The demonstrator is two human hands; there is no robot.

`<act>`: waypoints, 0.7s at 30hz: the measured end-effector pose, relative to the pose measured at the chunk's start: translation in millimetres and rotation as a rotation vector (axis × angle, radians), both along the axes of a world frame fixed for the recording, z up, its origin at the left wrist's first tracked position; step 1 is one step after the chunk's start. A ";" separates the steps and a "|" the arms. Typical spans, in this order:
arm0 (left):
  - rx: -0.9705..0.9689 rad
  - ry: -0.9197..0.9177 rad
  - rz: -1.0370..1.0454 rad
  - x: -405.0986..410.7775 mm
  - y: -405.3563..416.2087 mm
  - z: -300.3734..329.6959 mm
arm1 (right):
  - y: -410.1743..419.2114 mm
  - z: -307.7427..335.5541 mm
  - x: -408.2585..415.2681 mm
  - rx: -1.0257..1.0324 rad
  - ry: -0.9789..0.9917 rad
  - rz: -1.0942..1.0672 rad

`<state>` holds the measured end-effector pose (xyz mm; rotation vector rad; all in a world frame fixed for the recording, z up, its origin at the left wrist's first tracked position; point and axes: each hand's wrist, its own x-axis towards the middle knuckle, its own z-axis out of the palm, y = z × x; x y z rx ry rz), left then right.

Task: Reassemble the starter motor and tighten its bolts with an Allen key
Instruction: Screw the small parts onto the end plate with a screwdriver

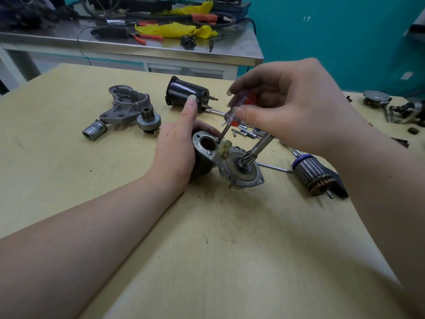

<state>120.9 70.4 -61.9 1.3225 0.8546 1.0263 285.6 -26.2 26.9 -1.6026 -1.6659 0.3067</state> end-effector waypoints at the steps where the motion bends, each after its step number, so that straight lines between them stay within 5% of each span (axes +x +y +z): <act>1: 0.007 -0.002 0.006 0.3 -0.6 -0.1 | -0.2 0.7 -0.9 -0.002 -0.022 -0.030; 6: 0.004 0.010 0.030 1.4 -2.1 1.0 | 6.0 -6.0 -7.5 0.022 -0.068 -0.260; 14: 0.002 0.009 0.057 2.1 -3.9 3.0 | 4.6 -3.2 -4.9 -0.052 -0.031 -0.029; 21: -0.020 -0.015 0.033 2.4 -2.6 1.2 | 13.7 -14.5 -7.6 0.053 -0.024 -0.243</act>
